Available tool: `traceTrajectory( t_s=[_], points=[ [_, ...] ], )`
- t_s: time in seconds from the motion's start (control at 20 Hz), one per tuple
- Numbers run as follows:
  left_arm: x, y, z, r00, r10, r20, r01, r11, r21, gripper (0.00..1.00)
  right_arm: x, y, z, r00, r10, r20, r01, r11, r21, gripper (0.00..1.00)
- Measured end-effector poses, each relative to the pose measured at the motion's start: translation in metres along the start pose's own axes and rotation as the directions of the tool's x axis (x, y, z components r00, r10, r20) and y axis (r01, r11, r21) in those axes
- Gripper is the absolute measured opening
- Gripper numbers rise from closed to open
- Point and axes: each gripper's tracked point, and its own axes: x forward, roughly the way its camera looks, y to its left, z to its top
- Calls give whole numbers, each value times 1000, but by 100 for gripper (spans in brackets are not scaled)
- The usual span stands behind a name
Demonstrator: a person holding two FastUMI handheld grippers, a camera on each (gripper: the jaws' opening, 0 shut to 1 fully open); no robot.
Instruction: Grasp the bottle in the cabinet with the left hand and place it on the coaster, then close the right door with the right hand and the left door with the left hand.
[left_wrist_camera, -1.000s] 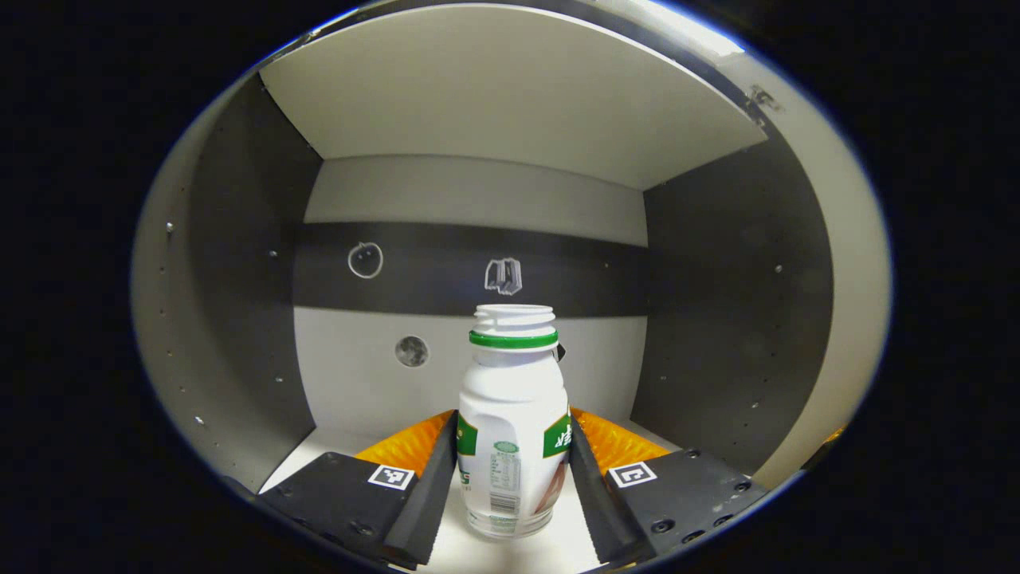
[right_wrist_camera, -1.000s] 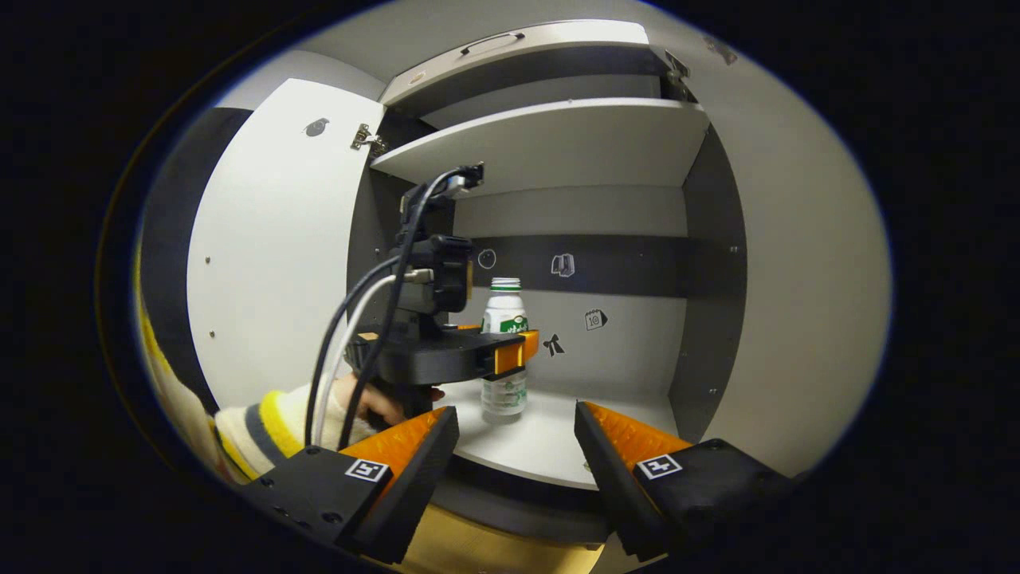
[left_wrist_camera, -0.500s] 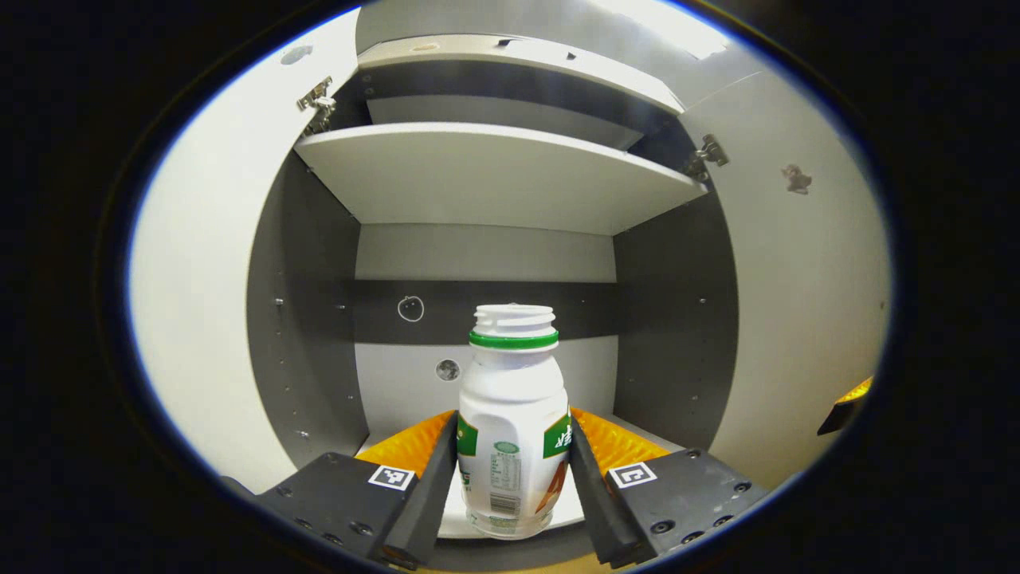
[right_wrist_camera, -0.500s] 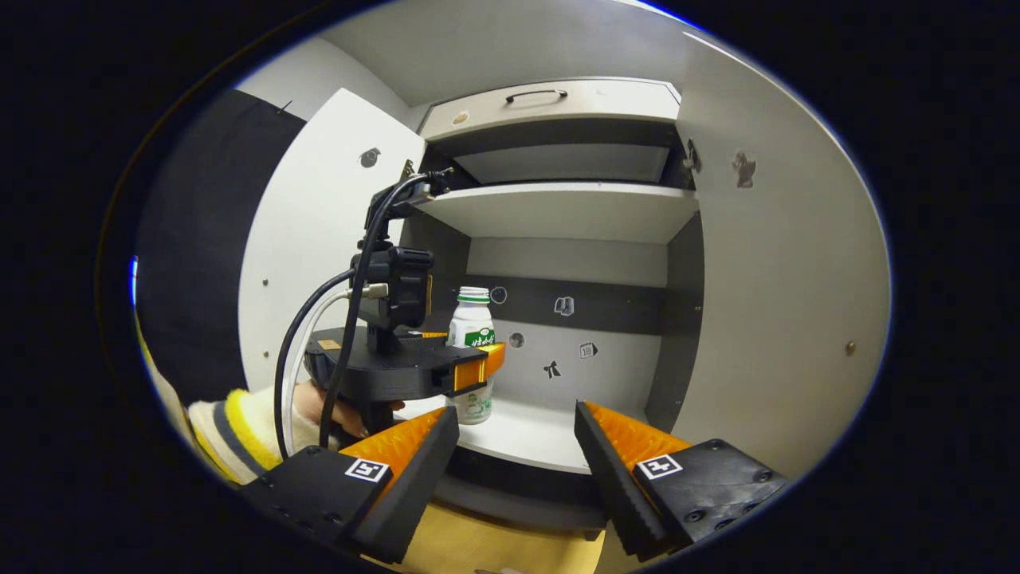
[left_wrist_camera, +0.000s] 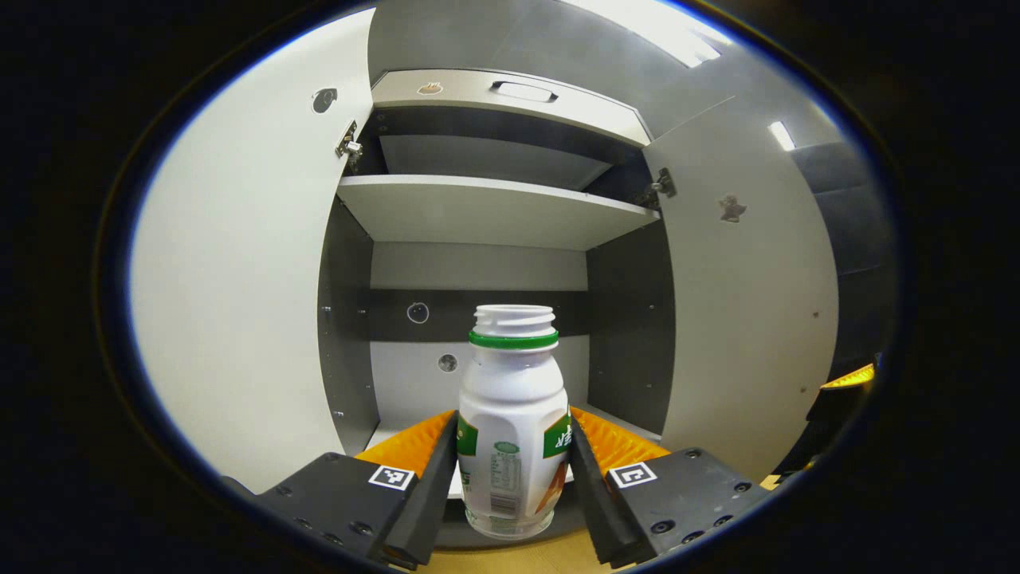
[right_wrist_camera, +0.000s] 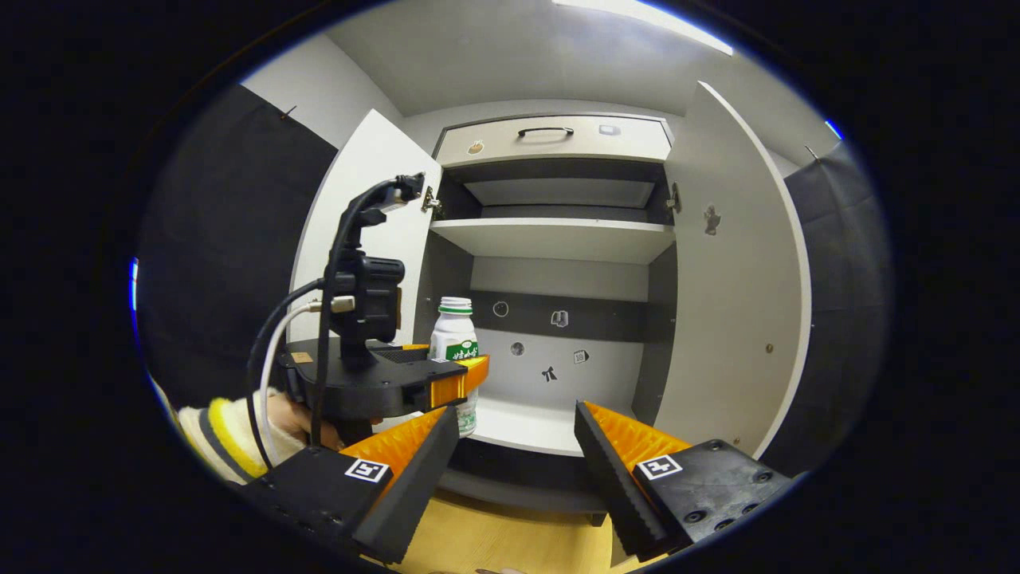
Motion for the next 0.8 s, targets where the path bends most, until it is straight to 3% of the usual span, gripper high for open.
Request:
traceTrajectory(
  t_s=[0.2,0.45,0.65,0.8],
  points=[
    [-39,-14,-13,999,-21,-24,22,1000,13,75,-35,-8,-4,995,-94,-16,93,994,-49,96],
    [-78,-48,-52,989,-114,-91,116,993,15,75,-66,-28,-10,979,-200,-40,195,975,-105,96],
    [-97,-82,-102,963,-228,-147,218,973,-79,75,-72,-50,-25,964,-255,-74,244,961,-130,97],
    [-105,-97,-138,957,-248,-151,231,966,-117,74,-75,-67,-46,955,-281,-90,266,952,-153,97]
  ],
)
